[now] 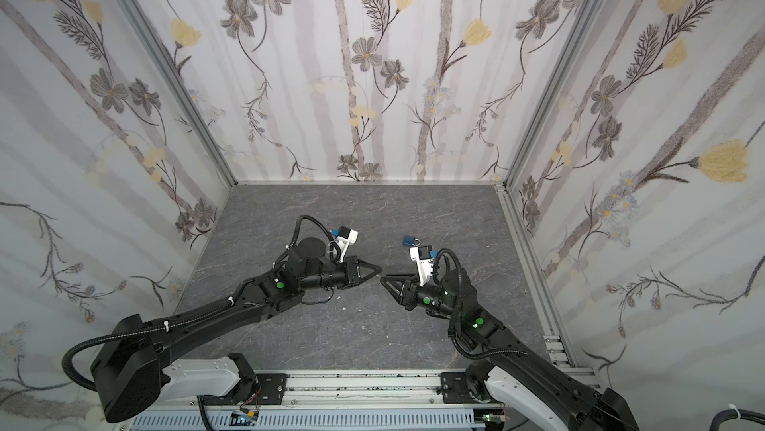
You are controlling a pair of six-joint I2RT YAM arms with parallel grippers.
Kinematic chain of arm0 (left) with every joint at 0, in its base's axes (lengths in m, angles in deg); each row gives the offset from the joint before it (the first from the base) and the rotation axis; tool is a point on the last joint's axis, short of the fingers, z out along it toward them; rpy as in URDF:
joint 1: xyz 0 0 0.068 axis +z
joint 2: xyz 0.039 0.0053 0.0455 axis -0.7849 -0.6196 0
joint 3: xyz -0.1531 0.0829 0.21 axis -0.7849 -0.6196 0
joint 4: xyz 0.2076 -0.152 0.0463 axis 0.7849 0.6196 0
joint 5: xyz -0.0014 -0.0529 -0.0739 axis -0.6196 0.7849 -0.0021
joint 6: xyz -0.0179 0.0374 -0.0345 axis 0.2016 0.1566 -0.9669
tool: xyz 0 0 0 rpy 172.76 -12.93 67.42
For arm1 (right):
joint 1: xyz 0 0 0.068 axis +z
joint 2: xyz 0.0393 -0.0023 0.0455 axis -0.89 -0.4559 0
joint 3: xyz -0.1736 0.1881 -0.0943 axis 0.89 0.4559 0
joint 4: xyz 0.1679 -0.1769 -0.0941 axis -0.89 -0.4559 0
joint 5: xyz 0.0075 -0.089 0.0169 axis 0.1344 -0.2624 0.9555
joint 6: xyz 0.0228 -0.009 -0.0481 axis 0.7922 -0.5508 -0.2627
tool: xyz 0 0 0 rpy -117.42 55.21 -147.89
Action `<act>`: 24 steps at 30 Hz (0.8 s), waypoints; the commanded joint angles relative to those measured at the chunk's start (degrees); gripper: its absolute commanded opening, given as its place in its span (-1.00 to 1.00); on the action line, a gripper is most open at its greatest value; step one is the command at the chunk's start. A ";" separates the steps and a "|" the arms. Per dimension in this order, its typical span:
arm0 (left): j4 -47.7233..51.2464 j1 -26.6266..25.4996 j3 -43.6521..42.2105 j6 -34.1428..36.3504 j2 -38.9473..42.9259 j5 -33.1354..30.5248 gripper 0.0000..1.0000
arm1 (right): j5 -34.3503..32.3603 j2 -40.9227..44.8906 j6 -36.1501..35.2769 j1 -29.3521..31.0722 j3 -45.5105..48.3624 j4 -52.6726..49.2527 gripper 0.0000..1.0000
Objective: Unlock with the key
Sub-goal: 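Bring the keys toward the left gripper while the left gripper reaches toward them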
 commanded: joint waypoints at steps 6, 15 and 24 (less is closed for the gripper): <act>-5.55 0.07 -0.69 -1.68 1.50 0.91 -1.00 | 3.77 -0.62 1.94 -0.20 0.67 6.97 -0.95; -6.45 0.07 -1.05 -2.24 1.96 0.70 -1.00 | 3.01 -0.39 2.83 -0.46 1.16 7.59 -0.38; -8.30 0.07 -1.47 -3.26 1.74 0.62 -1.00 | 5.08 -1.01 5.71 -0.48 2.75 13.28 -0.18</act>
